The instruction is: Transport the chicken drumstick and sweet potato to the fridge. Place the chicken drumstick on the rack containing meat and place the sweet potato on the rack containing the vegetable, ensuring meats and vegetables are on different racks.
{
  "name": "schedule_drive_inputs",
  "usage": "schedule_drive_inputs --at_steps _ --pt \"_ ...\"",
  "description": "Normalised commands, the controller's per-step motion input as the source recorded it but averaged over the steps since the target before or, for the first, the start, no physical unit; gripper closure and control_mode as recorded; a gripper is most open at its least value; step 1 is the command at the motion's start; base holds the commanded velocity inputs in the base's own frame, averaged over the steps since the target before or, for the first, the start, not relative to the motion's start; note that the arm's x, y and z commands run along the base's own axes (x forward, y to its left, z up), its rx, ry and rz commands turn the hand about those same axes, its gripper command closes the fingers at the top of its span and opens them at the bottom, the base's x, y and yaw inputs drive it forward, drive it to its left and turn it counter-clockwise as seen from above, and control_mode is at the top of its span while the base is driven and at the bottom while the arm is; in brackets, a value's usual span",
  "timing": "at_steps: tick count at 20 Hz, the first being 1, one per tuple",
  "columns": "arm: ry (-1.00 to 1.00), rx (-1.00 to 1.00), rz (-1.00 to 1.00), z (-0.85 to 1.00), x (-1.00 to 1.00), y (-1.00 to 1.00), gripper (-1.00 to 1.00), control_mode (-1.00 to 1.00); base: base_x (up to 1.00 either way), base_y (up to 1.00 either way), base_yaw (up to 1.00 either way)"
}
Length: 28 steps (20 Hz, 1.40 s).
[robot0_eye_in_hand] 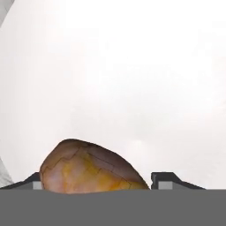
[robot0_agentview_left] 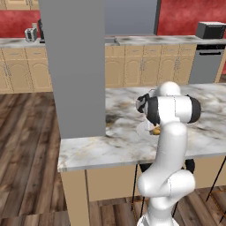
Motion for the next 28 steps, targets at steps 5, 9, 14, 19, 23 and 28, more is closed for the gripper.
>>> schedule_drive_inputs --at_steps 5,9,14,19,23,28 --pt "-0.04 0.00 -0.05 0.27 -0.27 0.00 1.00 -1.00 0.00 0.00 0.00" --pt "-0.13 0.00 -0.06 0.65 -0.28 0.14 1.00 -1.00 0.00 0.00 0.00" --pt "-0.09 0.00 -0.06 0.91 -0.27 0.40 1.00 -1.00 0.00 0.00 0.00" --pt "0.00 0.00 -0.06 1.00 -0.37 0.44 1.00 -1.00 0.00 0.00 0.00" --pt "0.00 0.00 -0.07 1.00 -0.62 0.48 1.00 -1.00 0.00 0.00 0.00" --pt "-0.02 0.00 -0.01 1.00 -0.70 0.36 1.00 -1.00 0.00 0.00 0.00"
